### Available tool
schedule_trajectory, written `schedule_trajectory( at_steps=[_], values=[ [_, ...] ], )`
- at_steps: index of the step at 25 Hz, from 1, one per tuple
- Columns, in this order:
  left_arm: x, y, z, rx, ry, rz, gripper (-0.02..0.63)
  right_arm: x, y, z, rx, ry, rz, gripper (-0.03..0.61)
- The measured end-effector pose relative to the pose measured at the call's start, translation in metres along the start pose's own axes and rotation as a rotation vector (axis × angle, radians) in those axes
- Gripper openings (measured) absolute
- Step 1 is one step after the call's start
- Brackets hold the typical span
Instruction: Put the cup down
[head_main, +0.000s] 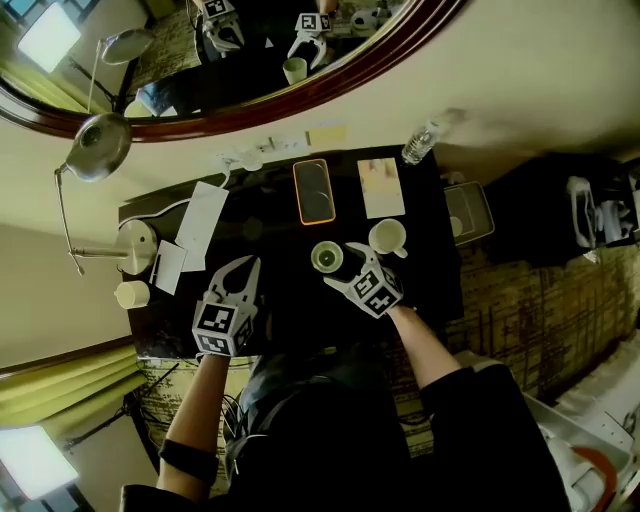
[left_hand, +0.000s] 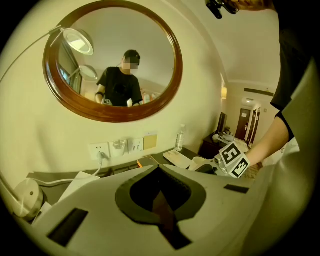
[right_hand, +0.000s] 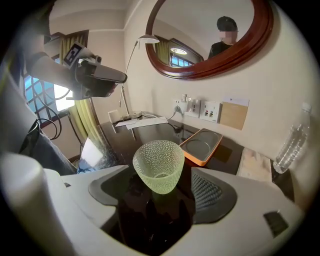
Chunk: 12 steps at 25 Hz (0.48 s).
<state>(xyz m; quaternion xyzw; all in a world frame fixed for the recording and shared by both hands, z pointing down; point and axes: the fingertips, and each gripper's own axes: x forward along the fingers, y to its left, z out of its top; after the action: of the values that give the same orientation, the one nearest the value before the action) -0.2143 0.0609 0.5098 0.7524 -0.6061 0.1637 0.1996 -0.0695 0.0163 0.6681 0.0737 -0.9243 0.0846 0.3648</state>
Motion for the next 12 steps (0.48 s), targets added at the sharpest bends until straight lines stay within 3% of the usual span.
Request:
schedule_trajectory(
  at_steps=[6,12],
  values=[
    [-0.01,0.005,0.013,-0.011,-0.047,0.01,0.002,-0.052,-0.015,0.03,0.04,-0.064,-0.074,0.402],
    [-0.018,-0.003,0.03,-0.01,-0.082,-0.003,0.002,-0.121,-0.043,0.056,0.148,-0.191,-0.183,0.306]
  ],
)
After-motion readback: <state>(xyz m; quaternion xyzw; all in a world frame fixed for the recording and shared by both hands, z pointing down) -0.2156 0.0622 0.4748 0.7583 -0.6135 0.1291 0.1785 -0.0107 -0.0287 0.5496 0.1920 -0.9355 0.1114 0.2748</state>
